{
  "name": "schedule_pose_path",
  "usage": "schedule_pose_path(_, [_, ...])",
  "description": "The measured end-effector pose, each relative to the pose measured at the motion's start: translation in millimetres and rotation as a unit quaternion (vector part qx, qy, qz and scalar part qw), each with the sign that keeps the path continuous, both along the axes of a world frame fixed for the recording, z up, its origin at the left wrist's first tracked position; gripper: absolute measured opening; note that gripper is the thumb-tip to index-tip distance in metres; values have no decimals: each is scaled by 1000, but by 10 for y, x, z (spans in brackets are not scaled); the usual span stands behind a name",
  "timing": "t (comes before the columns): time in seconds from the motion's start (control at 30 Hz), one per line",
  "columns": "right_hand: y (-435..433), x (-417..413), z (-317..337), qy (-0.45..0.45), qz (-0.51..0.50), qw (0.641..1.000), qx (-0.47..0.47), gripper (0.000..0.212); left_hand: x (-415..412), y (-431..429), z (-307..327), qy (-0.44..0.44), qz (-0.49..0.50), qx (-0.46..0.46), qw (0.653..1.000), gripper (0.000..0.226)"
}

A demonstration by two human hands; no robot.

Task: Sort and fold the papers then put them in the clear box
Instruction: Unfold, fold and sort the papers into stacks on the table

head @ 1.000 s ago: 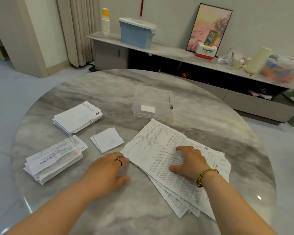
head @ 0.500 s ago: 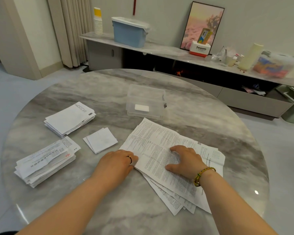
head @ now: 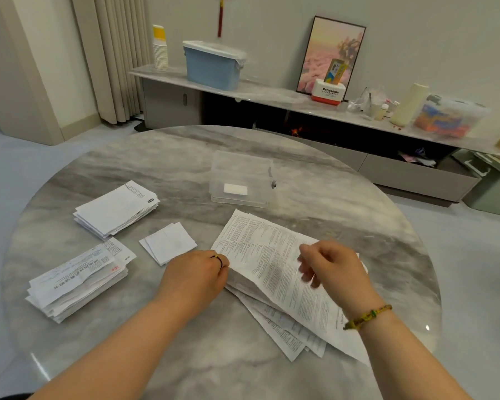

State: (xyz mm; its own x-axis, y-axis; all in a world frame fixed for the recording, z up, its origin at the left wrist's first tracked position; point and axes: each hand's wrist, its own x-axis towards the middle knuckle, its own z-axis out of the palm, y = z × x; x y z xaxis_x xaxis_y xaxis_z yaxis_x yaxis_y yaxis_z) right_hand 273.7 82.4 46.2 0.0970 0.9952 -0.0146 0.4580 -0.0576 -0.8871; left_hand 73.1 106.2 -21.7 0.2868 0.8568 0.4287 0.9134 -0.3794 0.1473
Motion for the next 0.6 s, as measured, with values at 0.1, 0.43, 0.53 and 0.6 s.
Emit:
schedule_pose_path(0.1, [-337,-160,68,82,97,979,-162,35,16,-47,50,-30,-4,10,999,37])
schedule_pose_path(0.43, [-459,-239,-227,359,-105,907,-193,10,105,-369,187,-44,-77,41,995,34])
schedule_pose_path(0.53, [-416,-209,-273,379,-130,905,-146,12,136,-448,116,-41,-136,18,990,34])
schedule_pose_path(0.6, [-386,-193,-302,345,-145,918,-132,24,147,-510,137,-46,-156,-32,986,36])
